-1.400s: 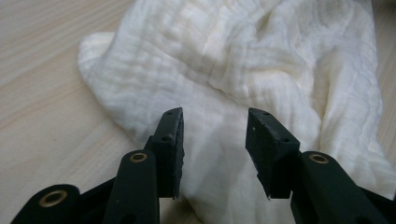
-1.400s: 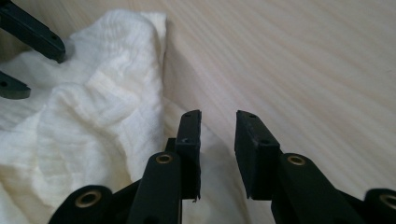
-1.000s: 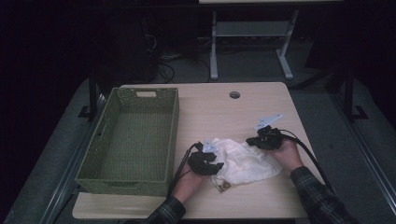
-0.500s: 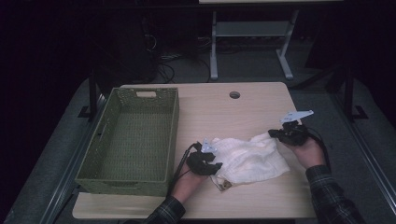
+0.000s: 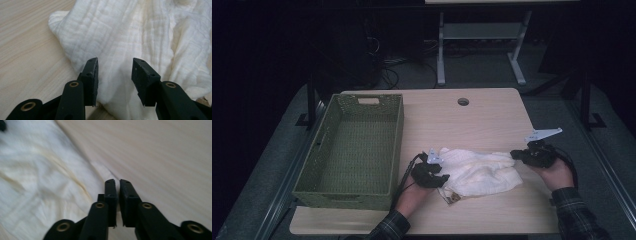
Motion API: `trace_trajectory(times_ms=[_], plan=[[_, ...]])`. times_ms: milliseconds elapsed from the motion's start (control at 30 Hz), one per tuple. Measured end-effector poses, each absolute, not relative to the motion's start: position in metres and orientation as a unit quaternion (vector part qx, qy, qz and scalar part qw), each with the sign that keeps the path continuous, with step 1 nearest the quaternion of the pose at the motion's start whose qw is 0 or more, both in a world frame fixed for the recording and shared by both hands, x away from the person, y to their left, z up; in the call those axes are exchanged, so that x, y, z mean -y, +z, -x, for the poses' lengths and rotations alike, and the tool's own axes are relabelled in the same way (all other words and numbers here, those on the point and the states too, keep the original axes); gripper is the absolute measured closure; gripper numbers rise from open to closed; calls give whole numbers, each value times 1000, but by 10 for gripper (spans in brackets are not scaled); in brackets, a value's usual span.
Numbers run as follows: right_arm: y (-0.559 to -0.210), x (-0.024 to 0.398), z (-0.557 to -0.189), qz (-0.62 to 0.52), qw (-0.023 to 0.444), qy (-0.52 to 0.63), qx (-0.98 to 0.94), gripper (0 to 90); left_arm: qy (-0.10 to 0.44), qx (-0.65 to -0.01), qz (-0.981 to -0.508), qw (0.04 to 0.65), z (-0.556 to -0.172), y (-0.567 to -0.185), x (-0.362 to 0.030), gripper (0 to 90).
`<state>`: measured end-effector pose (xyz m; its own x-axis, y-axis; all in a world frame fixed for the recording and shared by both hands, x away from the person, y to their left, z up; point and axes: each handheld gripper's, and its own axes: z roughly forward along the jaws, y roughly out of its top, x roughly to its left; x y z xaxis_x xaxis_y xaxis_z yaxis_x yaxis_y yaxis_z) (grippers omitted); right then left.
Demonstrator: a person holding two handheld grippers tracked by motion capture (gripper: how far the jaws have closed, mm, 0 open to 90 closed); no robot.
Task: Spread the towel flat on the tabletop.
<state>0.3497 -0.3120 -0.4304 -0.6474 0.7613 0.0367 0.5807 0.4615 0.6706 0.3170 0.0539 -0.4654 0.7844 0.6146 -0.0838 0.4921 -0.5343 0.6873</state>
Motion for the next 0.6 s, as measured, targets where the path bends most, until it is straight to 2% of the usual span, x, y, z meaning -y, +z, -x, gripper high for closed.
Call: trace_trajectory(times_ms=[133, 267, 433, 600], plan=[[-418, 301, -362, -383, 133, 364, -838, 754, 86, -315, -872, 364, -318, -465, -54, 562], [-418, 286, -380, -372, 128, 368, -843, 747, 86, -314, -873, 362, -317, -465, -54, 563], [-432, 267, -402, -365, 102, 369, -849, 743, 84, -316, -873, 363, -317, -465, -54, 562], [-443, 255, -399, -350, 75, 358, -862, 739, 85, -315, -873, 362, -318, -465, -54, 557]])
